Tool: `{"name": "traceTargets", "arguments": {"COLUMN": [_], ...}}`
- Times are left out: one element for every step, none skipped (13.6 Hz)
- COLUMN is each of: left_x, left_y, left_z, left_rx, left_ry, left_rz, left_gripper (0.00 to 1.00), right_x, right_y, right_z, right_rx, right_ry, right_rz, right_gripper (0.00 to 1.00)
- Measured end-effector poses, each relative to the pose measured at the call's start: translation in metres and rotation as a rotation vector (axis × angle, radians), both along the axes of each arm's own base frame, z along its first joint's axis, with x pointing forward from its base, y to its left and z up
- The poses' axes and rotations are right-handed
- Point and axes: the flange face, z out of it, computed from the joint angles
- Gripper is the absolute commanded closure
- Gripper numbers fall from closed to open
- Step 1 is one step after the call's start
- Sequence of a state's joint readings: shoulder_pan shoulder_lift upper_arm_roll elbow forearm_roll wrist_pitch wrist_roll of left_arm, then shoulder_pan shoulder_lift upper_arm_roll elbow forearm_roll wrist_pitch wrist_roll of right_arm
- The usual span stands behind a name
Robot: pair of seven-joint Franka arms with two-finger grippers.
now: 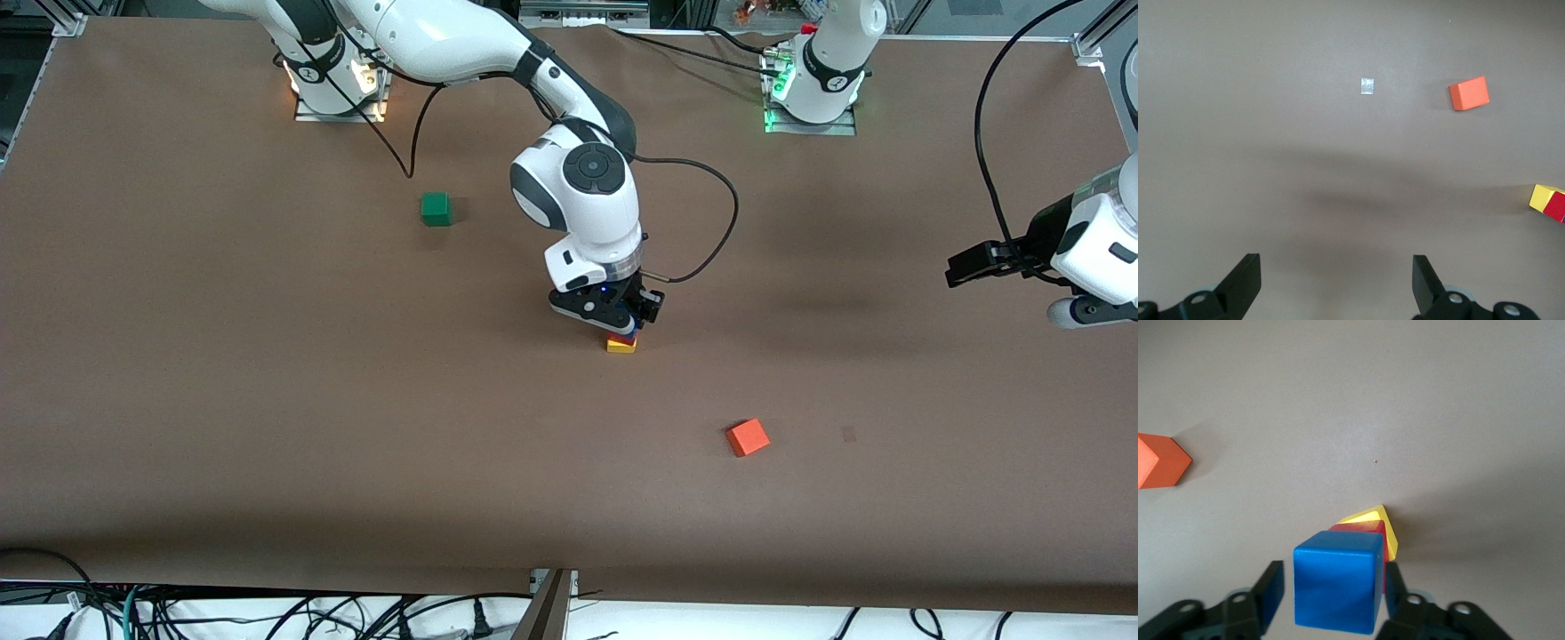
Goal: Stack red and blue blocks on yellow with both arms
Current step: 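Lower the blue cube onto the red cube and open the right gripper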
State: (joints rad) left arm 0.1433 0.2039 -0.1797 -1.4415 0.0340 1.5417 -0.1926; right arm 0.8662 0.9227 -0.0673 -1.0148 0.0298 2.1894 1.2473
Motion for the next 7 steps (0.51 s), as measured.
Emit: {"name": "traceTargets", "arguments": {"left_x": [0.0,0.0,0.0,0.0,0.0,0.0,0.0], "left_y": [-0.002,-0.004,-0.006,-0.007,-0.007,-0.007,-0.007], "left_z": [0.0,0.0,0.0,0.0,0.0,0.0,0.0], "left_rx": [-0.001,-0.001,-0.002,-0.002,-0.002,-0.002,-0.002], "left_ry": [0.0,-0.001,-0.001,-0.001,-0.001,-0.001,-0.001], "left_rz": [-0.004,-0.008,-0.012,-0.013,-0.013,-0.013,-0.012], "left_gripper": [0.0,0.0,0.0,0.0,0.0,0.0,0.0], "right_x": [0.0,0.001,0.002,0.003,0.005,0.01,0.018], "right_y": [0.0,0.0,-0.001,-0.003,-0.007,-0.013,-0.025], "right_z": [0.001,0.001,0.002,0.003,0.005,0.014,0.03], "right_rx": [0.001,0.001,-0.001,-0.012,-0.027,-0.037,-0.049], "right_ry": [-0.001,-0.003,-0.003,0.003,0.013,0.02,0.032], "right_rz": [0.0,-0.001,-0.002,-0.006,-0.011,-0.023,-0.04], "right_gripper": [0.01,0.0,0.0,0.0,0.0,0.0,0.0]}}
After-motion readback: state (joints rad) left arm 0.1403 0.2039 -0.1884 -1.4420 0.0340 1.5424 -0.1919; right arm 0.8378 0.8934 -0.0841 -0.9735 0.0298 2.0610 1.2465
